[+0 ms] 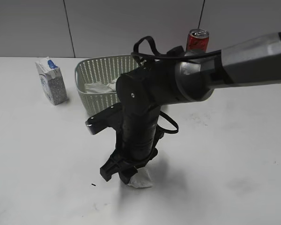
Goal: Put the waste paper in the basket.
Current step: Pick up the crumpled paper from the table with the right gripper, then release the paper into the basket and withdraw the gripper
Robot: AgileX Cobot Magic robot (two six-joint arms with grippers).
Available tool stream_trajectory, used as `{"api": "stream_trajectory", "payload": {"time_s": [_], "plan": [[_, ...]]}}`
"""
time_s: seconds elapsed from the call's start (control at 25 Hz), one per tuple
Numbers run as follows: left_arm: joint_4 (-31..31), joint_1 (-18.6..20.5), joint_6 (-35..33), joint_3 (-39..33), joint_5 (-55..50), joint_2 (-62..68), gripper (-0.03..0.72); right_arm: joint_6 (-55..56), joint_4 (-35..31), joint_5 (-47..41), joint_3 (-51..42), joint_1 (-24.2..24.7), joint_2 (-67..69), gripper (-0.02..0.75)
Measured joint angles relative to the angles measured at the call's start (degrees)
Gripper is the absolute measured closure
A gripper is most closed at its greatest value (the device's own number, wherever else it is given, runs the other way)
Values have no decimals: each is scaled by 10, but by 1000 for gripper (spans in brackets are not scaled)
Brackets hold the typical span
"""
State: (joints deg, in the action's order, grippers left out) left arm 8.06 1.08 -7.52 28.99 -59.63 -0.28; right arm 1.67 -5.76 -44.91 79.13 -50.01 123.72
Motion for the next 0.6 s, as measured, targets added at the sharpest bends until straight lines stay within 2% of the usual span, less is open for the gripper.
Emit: {"api": "stream_trajectory", "payload": {"time_s": [0.12, 0.2, 0.44, 0.52, 0.6], "plan": [[0, 0, 0, 0, 0, 0, 118, 0, -1, -8, 5, 0, 2, 658], [0, 0, 0, 0, 0, 0, 118, 0, -1, -26, 17, 0, 3, 722], [-1, 0, 0, 0, 0, 0, 118, -10, 2, -66, 86, 0, -32, 740], [-1, 0, 0, 0, 0, 0, 118, -11, 24, -45, 120, 0, -57, 741], [-1, 0, 0, 0, 0, 0, 118, 3, 73, -1, 152, 0, -69, 741]]}}
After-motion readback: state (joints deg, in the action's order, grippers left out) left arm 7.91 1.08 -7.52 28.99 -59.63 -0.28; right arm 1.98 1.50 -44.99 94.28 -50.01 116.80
